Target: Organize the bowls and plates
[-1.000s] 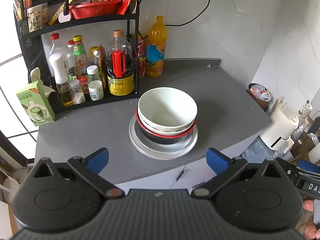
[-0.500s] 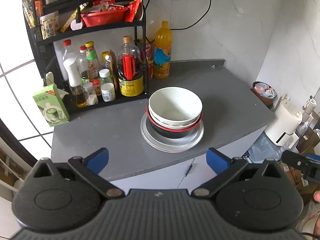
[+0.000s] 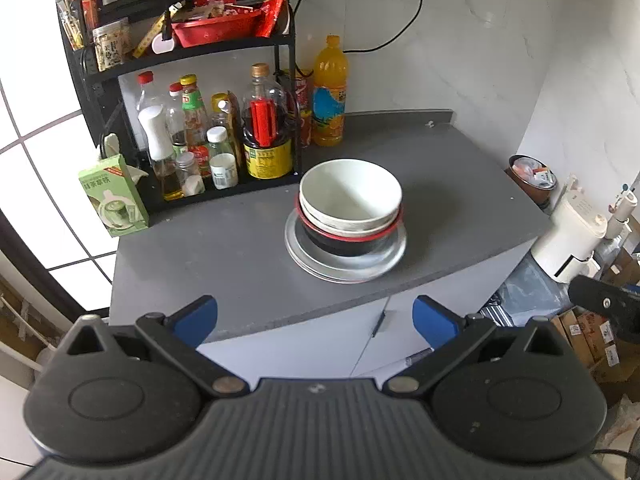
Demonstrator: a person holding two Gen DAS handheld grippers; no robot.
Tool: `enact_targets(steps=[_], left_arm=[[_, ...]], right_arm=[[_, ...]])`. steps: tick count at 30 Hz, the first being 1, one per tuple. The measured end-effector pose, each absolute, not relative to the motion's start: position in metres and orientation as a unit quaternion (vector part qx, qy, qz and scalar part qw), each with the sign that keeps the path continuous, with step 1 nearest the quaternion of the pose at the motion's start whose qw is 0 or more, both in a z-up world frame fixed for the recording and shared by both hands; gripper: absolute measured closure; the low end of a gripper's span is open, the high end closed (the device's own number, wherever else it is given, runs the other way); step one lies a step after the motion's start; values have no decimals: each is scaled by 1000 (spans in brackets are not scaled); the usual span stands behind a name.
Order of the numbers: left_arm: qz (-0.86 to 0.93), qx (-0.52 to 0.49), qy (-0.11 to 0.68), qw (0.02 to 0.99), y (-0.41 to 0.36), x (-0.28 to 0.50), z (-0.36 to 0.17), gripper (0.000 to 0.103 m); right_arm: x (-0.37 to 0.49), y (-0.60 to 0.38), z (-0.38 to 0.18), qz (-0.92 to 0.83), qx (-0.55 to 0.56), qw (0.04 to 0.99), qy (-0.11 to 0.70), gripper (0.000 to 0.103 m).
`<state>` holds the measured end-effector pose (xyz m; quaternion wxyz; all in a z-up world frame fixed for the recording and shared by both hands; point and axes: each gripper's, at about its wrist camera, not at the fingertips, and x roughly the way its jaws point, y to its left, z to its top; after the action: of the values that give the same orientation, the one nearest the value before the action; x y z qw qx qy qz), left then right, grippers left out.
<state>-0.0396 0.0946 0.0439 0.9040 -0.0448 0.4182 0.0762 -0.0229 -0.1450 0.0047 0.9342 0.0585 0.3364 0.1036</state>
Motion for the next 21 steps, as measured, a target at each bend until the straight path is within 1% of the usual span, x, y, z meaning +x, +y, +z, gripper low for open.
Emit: enact_targets(steps=[8,21], left_arm=[[63,-46,421,904,83,-49,45,0],[65,-59,421,903,84,-49,47,0]], right_arm=[[-27,-145,11,105,58,933,339,0],[-30,-141,16,116,58,933,336,0]])
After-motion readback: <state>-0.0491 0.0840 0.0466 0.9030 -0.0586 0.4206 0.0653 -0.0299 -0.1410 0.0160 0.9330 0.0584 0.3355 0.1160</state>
